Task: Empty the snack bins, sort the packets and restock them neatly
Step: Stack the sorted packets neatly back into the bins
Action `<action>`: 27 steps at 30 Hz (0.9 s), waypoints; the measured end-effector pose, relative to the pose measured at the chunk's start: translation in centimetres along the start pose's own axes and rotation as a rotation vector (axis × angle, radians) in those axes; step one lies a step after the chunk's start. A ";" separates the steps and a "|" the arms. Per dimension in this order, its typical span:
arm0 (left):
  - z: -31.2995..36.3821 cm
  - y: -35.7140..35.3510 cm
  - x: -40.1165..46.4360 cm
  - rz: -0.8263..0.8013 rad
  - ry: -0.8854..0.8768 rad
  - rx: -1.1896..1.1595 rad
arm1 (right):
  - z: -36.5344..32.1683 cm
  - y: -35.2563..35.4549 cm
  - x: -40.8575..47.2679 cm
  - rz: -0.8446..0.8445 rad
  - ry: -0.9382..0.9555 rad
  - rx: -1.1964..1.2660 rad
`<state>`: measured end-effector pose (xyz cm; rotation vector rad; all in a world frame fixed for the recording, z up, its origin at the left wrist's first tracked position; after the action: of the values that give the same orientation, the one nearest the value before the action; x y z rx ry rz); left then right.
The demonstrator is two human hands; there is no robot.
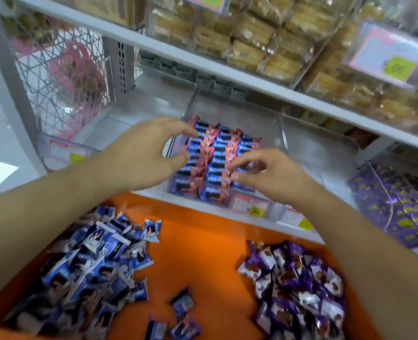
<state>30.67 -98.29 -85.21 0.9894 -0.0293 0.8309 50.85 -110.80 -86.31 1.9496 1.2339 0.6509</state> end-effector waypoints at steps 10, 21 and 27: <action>-1.6 -15.1 -14.7 -0.810 0.033 -0.018 | 7.3 -15.1 -11.5 -0.643 -0.110 -0.120; -12.0 -29.4 -24.1 -1.280 0.048 0.108 | 18.8 -30.9 -11.5 -0.721 -0.062 -0.288; -13.1 -31.7 -25.8 -1.271 -0.021 0.057 | 21.2 -33.4 -11.8 -0.711 -0.012 -0.352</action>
<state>28.25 -112.86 -125.52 0.8478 0.5571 -0.3498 43.35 -118.88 -126.10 1.1142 1.5566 0.4375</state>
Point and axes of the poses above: each hand's wrist, its own x-axis towards the middle knuckle, its own y-axis out of the back of the hand, z = x × y, the point moved 6 cm from there along x, towards the middle knuckle, and after that the axes turned 9 degrees about z, right-handed, at the moved point
